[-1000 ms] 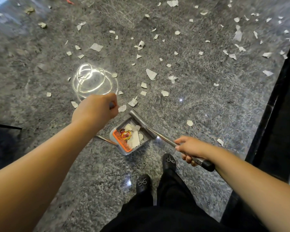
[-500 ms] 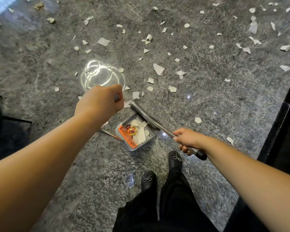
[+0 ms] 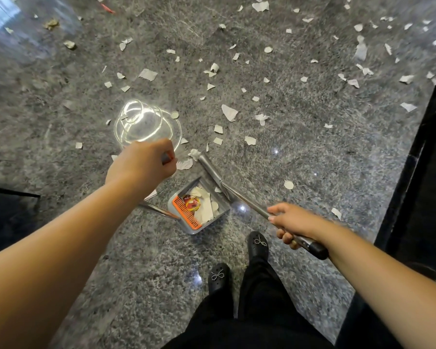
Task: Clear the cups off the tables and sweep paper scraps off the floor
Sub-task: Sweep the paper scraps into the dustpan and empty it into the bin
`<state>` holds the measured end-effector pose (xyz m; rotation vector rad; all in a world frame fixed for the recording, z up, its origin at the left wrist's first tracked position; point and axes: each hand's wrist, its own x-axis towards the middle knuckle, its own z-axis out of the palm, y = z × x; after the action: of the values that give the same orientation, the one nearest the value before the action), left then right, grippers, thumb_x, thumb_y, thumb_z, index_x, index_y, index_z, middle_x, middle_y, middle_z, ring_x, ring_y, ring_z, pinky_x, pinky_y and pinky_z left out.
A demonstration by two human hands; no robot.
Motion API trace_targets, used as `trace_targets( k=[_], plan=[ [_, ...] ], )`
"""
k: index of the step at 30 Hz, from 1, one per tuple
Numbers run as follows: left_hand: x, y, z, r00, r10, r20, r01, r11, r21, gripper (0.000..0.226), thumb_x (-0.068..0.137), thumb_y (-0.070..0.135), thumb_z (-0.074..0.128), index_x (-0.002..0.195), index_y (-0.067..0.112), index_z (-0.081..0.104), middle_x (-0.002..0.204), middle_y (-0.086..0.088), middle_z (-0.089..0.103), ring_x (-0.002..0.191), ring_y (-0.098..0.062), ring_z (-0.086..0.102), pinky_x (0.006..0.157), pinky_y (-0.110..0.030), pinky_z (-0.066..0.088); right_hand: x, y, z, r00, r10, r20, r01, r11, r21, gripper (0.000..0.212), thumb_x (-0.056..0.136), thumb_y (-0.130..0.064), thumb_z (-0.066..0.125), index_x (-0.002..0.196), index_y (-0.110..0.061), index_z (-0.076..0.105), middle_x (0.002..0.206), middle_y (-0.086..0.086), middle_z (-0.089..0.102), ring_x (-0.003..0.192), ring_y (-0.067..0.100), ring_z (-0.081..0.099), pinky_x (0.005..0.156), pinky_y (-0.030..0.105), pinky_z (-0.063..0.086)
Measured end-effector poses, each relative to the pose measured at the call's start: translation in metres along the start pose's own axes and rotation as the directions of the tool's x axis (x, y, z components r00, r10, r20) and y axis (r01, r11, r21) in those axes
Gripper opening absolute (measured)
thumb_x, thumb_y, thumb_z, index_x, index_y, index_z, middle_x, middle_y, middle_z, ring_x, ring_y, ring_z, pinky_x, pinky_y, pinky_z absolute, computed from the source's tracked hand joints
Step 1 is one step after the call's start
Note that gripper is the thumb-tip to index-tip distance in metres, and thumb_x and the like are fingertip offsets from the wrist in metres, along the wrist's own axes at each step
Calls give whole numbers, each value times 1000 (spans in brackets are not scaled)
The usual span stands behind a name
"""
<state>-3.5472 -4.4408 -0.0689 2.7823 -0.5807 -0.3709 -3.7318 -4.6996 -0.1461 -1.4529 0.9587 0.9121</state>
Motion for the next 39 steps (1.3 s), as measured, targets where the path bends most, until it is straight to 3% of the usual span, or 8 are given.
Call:
trace_targets(
  k=[6, 19, 25, 33, 39],
  plan=[
    [-10, 0, -2, 1000, 4, -10, -5, 998, -66, 8, 84, 27, 70, 79, 25, 64, 61, 3, 60, 57, -25, 55, 60, -36, 53, -11, 27, -13, 994, -7, -111, 19, 994, 105, 39, 101, -17, 44, 139, -22, 38, 61, 8, 47, 31, 8, 37, 37, 17, 34],
    [13, 86, 19, 968, 238, 76, -239, 971, 1, 7, 85, 33, 66, 82, 27, 63, 67, -1, 65, 65, -25, 61, 63, -39, 56, -37, 90, -62, 958, 51, -281, 42, 948, 316, 43, 101, -14, 44, 143, -18, 36, 65, 11, 46, 33, 10, 38, 37, 18, 35],
    [37, 148, 26, 933, 356, 41, -355, 934, -40, 9, 83, 31, 69, 79, 26, 63, 62, 4, 62, 61, -23, 59, 57, -29, 47, -38, 119, -98, 950, 66, -306, 65, 914, 400, 40, 100, -11, 44, 140, -12, 38, 62, 10, 46, 33, 11, 38, 36, 18, 34],
    [81, 268, 60, 864, 472, 177, -479, 878, 1, 5, 90, 27, 60, 87, 22, 58, 74, -4, 66, 67, -27, 61, 62, -41, 56, -25, 145, -174, 937, 154, -314, 18, 875, 484, 45, 99, -13, 45, 143, -22, 37, 63, 9, 45, 33, 9, 38, 38, 17, 34],
    [114, 318, 79, 838, 494, 230, -519, 853, 56, 9, 91, 27, 60, 83, 25, 56, 68, 1, 62, 61, -21, 60, 57, -37, 55, -12, 143, -228, 942, 153, -299, 8, 880, 475, 46, 99, -11, 43, 143, -20, 36, 63, 7, 45, 35, 10, 38, 38, 18, 34]
  ],
)
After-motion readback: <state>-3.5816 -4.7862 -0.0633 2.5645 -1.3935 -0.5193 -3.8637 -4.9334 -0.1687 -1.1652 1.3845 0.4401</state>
